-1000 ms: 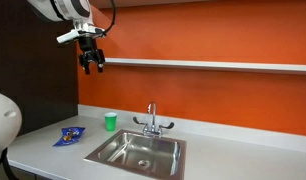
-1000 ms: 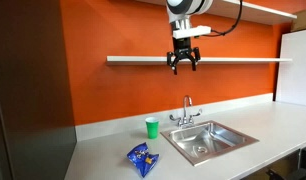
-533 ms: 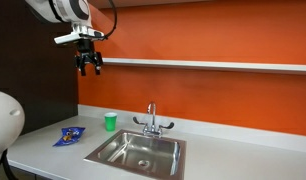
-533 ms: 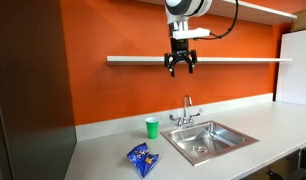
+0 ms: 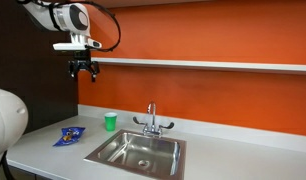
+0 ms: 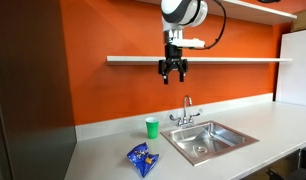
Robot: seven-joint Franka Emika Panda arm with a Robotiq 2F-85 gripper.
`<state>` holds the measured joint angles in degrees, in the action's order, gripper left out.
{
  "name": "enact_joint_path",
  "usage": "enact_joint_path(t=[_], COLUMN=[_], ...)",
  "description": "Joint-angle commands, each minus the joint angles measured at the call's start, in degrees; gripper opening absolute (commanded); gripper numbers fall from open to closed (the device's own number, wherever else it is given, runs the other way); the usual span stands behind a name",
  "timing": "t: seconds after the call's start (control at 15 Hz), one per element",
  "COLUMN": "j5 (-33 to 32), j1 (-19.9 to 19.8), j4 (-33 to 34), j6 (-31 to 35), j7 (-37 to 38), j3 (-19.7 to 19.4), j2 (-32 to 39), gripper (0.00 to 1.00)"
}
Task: Put the blue packet in the sink.
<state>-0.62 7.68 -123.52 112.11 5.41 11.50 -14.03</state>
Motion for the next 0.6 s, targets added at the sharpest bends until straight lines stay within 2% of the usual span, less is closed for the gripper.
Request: enact_joint_path(t=[0.0, 0.53], j5=[1.1, 0.8], j1=[1.65, 4.6], j4=[-0.19, -1.18], j6=[2.53, 7.17], j7=[-4.32, -3.99], j3=[-0.37, 1.06], j2=[2.79, 10.45], gripper=[1.0, 1.0])
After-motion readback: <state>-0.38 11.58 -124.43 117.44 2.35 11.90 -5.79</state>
